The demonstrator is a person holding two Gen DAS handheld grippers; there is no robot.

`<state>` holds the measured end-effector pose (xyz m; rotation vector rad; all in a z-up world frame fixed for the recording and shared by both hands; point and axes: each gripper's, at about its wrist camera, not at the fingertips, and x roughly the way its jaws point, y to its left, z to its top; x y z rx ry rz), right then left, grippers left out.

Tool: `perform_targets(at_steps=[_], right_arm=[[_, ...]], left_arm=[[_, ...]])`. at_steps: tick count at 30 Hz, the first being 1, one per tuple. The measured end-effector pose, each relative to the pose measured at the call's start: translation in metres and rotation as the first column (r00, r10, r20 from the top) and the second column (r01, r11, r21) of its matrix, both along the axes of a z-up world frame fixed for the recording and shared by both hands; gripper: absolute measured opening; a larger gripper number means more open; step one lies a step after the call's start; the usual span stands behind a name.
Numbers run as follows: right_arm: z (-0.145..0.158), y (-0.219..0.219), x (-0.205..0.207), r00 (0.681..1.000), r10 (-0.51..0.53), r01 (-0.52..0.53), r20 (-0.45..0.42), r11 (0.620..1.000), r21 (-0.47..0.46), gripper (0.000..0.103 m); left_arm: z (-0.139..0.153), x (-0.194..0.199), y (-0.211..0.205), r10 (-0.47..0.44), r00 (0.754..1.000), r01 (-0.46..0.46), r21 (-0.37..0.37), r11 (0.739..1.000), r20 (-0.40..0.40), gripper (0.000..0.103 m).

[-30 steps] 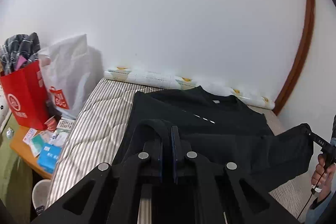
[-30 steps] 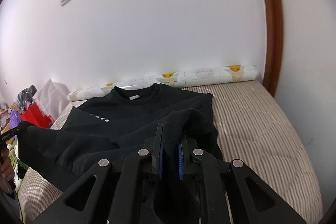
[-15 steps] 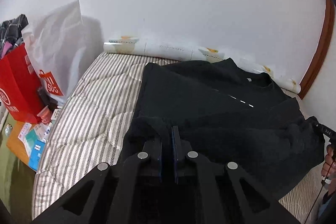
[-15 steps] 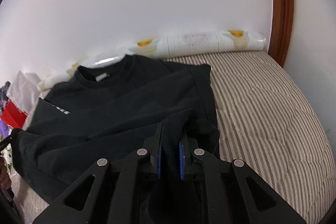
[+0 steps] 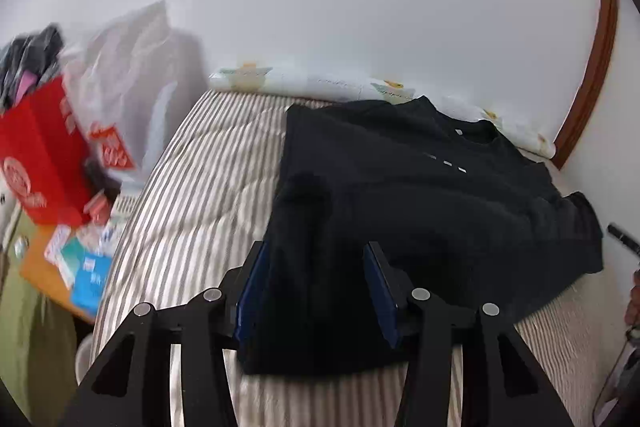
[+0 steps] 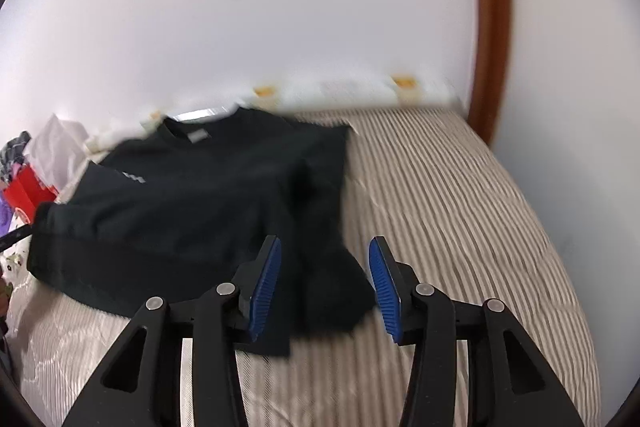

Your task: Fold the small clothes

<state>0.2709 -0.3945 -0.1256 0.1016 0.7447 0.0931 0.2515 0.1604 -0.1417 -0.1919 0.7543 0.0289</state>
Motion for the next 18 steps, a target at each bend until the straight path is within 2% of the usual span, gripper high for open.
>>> perform_targets(at_steps=[4,7,11,15,18], right_arm=[[-0.030,-0.025,-0.003,0.994,-0.051,0.062,-0.095,0.991,0.122,0.045],[-0.046,-0.031,0.004,0.990,-0.051,0.075,-0.129,0.980,0.186,0.045],[-0.051,-0.032,0.016,0.989,-0.017,0.060,-0.147,0.954,0.294,0.045],[-0.054,-0.022,0.031,0.986,-0.005,0.050,-0.165,0.961,0.271,0.048],[-0.059,-0.018,0.037,0.983,0.002,0.050,-0.182,0.959,0.280,0.045]], left_arm=[[-0.016,-0.027,0.018,0.016,0.999,-0.017,-0.035,0.999,-0.034,0.049],[-0.030,-0.030,0.021,0.010,0.997,-0.012,-0.024,1.000,-0.083,0.049],[-0.036,-0.020,0.022,-0.026,0.995,0.020,-0.069,0.997,-0.094,0.049],[-0.046,0.000,0.019,-0.045,0.991,0.034,-0.086,0.996,-0.128,0.052],[-0.049,0.003,0.017,-0.030,0.993,0.019,-0.096,0.995,-0.114,0.053]])
